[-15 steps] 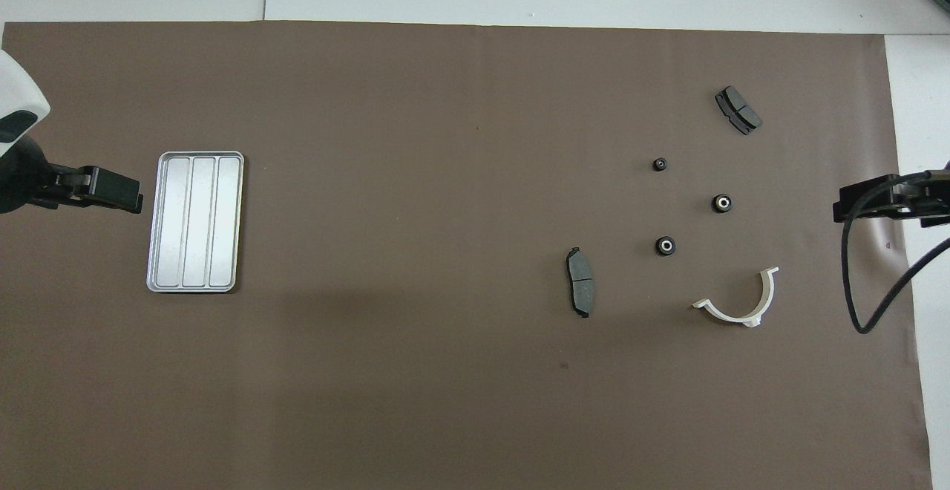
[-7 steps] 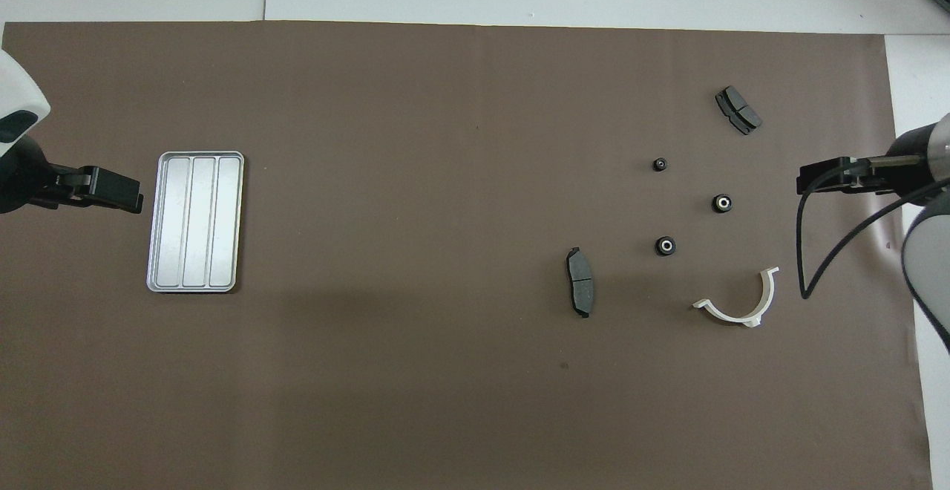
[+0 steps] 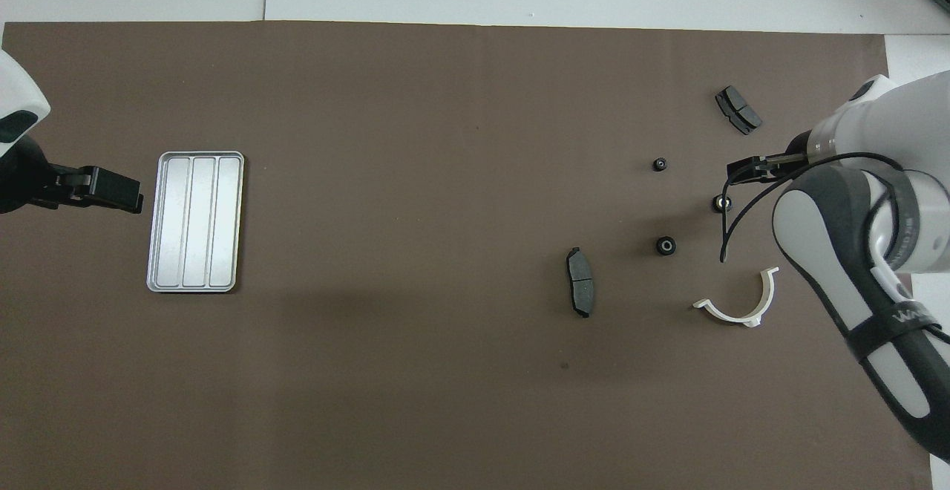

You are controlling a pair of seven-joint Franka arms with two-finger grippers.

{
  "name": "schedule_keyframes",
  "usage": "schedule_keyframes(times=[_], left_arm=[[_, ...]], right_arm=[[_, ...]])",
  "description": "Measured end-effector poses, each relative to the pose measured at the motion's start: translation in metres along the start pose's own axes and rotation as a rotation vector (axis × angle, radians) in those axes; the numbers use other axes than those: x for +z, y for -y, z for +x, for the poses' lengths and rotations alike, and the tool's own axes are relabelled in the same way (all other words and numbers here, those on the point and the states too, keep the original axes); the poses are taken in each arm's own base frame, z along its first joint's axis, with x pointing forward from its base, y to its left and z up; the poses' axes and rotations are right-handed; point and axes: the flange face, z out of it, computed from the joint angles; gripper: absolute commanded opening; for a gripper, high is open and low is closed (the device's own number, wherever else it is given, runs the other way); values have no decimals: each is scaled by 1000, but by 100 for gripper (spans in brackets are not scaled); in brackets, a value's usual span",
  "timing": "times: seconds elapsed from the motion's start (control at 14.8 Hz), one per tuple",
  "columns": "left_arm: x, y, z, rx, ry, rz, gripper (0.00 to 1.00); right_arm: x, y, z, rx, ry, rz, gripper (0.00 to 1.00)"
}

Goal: Pick bearing gear from pile to tray
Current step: 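Reach the right gripper down to the farthest-out black bearing, then close the right gripper on the black bearing and lift it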

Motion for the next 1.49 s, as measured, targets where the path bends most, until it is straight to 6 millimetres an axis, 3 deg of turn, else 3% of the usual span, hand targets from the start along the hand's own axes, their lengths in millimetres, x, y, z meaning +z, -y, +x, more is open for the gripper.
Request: schedule_keyframes(times=[0.27,0.54,0.81,1.22,1.49], left_arm=[[0,0,0,0,0,0,100],[0,0,0,0,0,0,100],[0,0,0,0,0,0,100],[0,0,0,0,0,0,100],[0,0,0,0,0,0,100]], right_arm=[[50,-2,-9,-50,-32,-3,100],[78,-6,-20,-67,-20,-2,97],[93,-5,-26,-67,-30,-2,74],[107,-5,-26,-58,-34,3,64],[108,-5,-27,-56,-34,4,42]])
